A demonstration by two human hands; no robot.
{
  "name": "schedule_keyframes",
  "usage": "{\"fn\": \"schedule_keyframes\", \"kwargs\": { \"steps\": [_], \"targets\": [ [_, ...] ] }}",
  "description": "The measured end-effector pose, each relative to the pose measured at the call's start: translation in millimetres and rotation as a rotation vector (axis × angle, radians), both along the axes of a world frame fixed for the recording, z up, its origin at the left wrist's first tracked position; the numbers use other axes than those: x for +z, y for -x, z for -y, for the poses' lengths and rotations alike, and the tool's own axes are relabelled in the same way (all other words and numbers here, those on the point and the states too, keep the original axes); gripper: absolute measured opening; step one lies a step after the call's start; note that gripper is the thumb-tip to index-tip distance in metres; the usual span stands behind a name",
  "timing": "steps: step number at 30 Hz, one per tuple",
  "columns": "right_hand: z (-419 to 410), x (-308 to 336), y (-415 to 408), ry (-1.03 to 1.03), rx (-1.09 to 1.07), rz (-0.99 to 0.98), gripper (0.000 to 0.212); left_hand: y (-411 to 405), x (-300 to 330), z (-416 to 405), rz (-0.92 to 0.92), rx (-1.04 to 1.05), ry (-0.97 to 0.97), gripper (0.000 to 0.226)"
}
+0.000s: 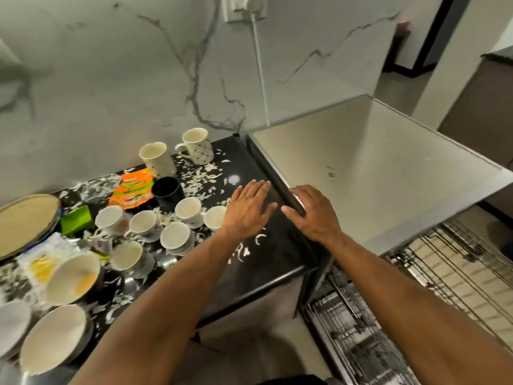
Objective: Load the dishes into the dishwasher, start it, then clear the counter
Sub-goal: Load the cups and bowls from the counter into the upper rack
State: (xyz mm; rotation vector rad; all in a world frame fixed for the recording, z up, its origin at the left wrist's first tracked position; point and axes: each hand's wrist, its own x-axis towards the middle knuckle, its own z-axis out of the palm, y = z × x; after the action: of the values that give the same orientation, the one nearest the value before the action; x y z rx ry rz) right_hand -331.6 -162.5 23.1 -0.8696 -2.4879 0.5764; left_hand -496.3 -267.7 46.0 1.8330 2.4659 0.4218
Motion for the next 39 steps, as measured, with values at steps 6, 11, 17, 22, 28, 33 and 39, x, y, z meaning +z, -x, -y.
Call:
{"fn": "schedule_keyframes", "kwargs": {
  "steps": [6,11,17,22,28,33,39],
  "targets": [
    [-2,-3,66,0.021,0.107,0.038,0.073,51,2,10,0.058,0.117,-0.036,0.062],
    [-23,-3,123,0.075,0.203,0.004,0.077,94,6,7,0.095,0.268,-0.078,0.060],
    [-62,4,192,0.158,0.309,-0.045,0.074,137,11,-11,0.130,0.504,-0.104,0.066],
    [-87,7,240,0.223,0.341,0.017,0.076,161,14,-27,0.301,0.682,-0.213,0.064],
    [-110,6,283,0.292,0.366,0.059,0.097,187,7,-58,0.595,0.891,-0.405,0.063],
    [-120,5,321,0.400,0.428,0.033,0.106,209,-1,-89,0.861,1.109,-0.597,0.064],
    [-127,-4,354,0.544,0.454,-0.082,0.104,231,-14,-111,1.066,1.177,-0.717,0.070]
  ]
}}
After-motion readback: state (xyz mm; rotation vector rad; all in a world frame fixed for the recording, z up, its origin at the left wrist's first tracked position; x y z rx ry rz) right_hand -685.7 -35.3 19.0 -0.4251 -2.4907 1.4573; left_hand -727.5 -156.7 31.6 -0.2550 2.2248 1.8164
